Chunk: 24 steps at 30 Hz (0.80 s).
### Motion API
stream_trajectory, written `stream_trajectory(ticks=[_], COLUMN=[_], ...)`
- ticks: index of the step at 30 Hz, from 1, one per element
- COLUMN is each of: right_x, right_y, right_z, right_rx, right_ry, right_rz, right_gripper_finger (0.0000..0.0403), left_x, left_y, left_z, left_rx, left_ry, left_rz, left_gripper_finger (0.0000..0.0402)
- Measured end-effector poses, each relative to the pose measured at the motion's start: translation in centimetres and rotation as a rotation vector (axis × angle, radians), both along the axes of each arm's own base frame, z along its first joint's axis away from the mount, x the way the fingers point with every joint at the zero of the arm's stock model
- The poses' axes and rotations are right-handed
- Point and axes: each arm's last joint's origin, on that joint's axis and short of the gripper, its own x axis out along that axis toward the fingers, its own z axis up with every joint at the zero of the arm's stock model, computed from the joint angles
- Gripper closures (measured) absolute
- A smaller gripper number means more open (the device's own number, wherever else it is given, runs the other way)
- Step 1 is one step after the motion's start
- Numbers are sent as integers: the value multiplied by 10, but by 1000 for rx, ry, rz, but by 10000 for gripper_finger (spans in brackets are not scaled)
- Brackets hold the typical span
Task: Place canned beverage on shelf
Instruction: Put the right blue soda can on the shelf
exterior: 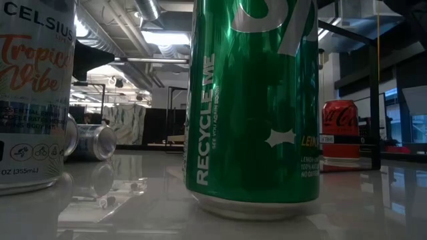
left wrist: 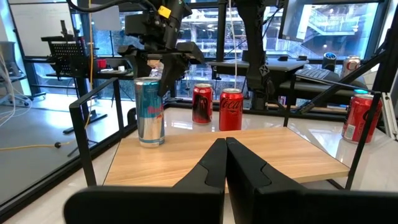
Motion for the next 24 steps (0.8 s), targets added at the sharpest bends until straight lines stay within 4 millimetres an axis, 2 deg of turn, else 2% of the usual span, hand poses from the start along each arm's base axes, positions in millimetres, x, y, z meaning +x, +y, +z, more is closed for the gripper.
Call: stream_trajectory(ticks=[18, 24], right_x=[0, 1], right_y=[0, 1], right_z=[0, 0], right_rx=[-2, 16], right_ry=[-4, -15], right_rz=[0, 12], right_gripper_finger=[121, 72], left_x=[0, 0], left_y=[0, 0], left_z=[0, 0], left_rx=[0, 0], left_ry=[0, 0], left_rz=[0, 0], left_gripper_finger=[401, 401])
